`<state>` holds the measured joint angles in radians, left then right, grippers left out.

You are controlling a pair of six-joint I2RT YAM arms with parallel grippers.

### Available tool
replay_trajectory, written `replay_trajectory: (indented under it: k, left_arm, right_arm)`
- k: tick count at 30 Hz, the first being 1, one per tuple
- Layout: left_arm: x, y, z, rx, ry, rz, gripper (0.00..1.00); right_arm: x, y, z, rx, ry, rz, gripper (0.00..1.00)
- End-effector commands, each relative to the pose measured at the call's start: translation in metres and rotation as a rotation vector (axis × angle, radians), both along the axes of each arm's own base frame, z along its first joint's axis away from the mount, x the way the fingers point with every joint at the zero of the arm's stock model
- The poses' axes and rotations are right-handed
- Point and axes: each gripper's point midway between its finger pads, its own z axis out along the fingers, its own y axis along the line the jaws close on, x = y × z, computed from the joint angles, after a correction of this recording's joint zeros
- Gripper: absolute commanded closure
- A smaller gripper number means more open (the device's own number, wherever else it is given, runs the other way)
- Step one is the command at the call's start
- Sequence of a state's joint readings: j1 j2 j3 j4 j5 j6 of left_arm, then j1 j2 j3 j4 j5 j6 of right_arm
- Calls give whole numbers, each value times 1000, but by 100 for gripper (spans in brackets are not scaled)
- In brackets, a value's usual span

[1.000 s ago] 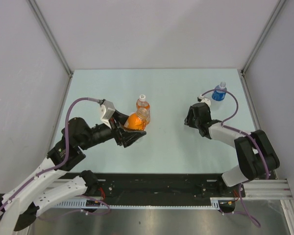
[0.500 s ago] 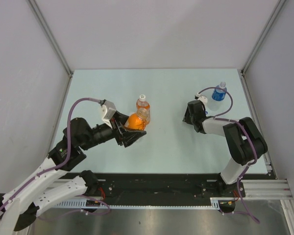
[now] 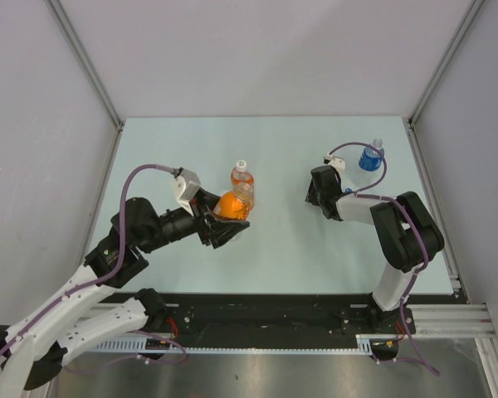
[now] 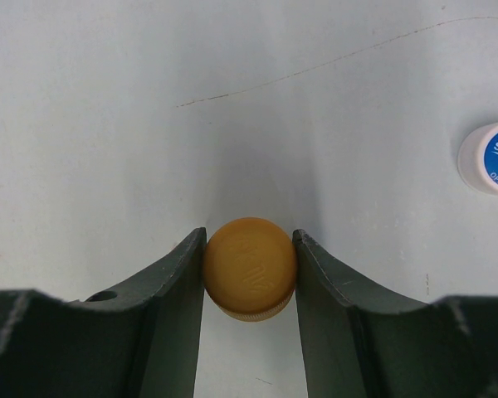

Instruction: Fold the napkin into a case and place the utensils inside

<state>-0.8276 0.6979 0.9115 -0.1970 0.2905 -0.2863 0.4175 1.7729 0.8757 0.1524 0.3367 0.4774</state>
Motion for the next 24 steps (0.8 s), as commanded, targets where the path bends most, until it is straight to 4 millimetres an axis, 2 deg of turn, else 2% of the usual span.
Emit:
replay_trajectory:
  k: [1,6,14,19,24]
  left_arm:
    - [4,1,2,-4,-20,14,97]
    - [3,0,2,-6,-21,11,97]
    - [3,0,1,-10,-18,8,96]
    - [3,-1,0,-10,-17,6,96]
    - [2,-1,0,-14,-16,1,96]
  right_arm:
    - [-14,-5,-20,-44,87,-5,77]
    - [-16,-5,-22,-53,110,-6,63]
    - [-19,-6,-28,-58,135,-6,55]
    - [-21,-5,-30,-62,143,-11,43]
    - [-23,-6,-31,-64,150,-13,39]
